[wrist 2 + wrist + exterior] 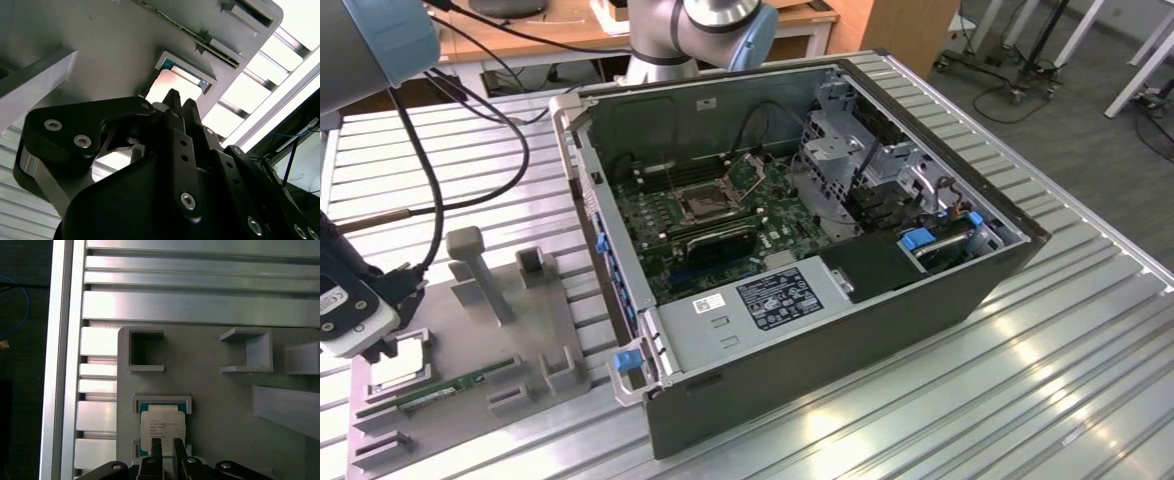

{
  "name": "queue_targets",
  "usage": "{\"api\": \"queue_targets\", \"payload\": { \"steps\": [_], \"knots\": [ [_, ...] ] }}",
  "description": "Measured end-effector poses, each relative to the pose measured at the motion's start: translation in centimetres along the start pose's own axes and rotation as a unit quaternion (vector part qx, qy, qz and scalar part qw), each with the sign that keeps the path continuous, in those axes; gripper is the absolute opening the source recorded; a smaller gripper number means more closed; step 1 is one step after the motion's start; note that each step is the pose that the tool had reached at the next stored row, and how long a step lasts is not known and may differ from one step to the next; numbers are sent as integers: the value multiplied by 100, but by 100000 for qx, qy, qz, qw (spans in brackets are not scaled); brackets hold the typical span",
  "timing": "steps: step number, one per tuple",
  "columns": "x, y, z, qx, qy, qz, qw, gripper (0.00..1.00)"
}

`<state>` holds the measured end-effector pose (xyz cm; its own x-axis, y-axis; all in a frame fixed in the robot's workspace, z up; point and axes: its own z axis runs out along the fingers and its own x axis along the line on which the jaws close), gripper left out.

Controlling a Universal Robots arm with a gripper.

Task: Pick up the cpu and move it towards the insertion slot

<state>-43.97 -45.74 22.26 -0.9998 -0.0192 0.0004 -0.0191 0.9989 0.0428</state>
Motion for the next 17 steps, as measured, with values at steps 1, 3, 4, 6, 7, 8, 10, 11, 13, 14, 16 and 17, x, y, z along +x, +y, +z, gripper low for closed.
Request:
{"api": "queue_targets", "payload": {
  "steps": [1, 3, 4, 6, 7, 8, 10, 11, 13, 14, 16, 17],
  "knots": [
    [0, 0, 0, 3, 0, 1, 100000, 24],
    [0, 0, 1, 0, -3, 1, 100000, 35],
    [0, 0, 0, 2, 0, 1, 100000, 35],
    [0, 0, 1, 0, 0, 2, 100000, 41],
    [0, 0, 1, -2, -2, -1, 100000, 47],
    [0, 0, 1, 2, 0, 0, 100000, 53],
    [0, 0, 1, 2, 1, 1, 100000, 58],
    [0, 0, 1, 0, 0, 1, 100000, 64],
    [0, 0, 1, 1, 1, 1, 100000, 64],
    [0, 0, 1, 1, -1, 1, 100000, 71],
    [0, 0, 1, 1, 1, 1, 100000, 71],
    [0, 0, 2, 2, 0, 1, 100000, 71]
  ]
}}
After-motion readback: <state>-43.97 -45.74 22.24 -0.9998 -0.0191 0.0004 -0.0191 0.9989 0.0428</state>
